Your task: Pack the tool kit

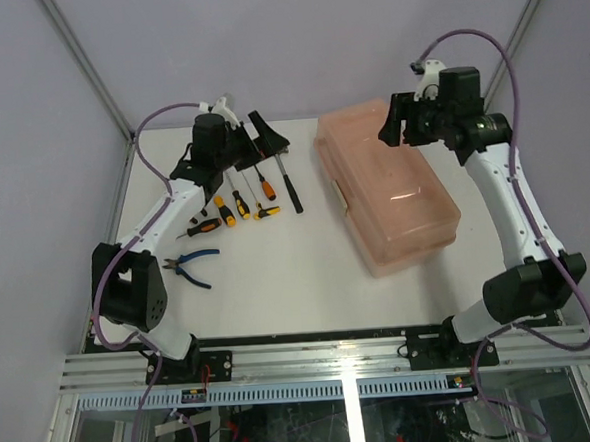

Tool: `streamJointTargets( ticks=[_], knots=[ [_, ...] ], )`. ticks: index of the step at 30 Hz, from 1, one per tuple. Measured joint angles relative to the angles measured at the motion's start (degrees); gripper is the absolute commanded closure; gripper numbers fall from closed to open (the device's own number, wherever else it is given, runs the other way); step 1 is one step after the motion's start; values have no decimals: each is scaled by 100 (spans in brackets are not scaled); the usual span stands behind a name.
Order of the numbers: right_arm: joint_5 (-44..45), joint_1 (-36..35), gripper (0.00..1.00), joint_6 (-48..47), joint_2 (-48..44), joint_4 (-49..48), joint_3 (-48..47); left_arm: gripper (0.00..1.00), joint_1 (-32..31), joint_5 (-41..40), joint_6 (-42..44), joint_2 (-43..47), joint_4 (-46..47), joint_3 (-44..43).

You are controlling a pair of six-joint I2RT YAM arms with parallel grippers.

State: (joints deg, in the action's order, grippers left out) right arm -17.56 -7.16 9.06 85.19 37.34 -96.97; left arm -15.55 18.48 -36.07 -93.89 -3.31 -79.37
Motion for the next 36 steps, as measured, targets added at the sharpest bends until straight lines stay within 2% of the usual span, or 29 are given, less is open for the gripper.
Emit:
streamJointTargets(
  ticks=[6, 13, 20, 28, 36],
  knots=[
    [509, -382, 33, -98, 527, 98, 39, 1, -372, 101, -387, 107, -105, 1067],
    [1088, -568, 42, -382, 909, 396, 7, 0, -743, 214, -791, 109, 107, 1325],
    [1508, -828, 53, -544, 1292, 658, -146, 0, -1014, 619, -1305, -660, 1005, 1224],
    [1635, -861, 52, -562, 1296, 750, -142, 0, -1174, 1137, -2017, -1646, 1956, 1217],
    [1698, -866, 52, -560, 1106, 627, 129, 0, -1226, 1591, -3023, -2063, 3613, 1342]
  ],
)
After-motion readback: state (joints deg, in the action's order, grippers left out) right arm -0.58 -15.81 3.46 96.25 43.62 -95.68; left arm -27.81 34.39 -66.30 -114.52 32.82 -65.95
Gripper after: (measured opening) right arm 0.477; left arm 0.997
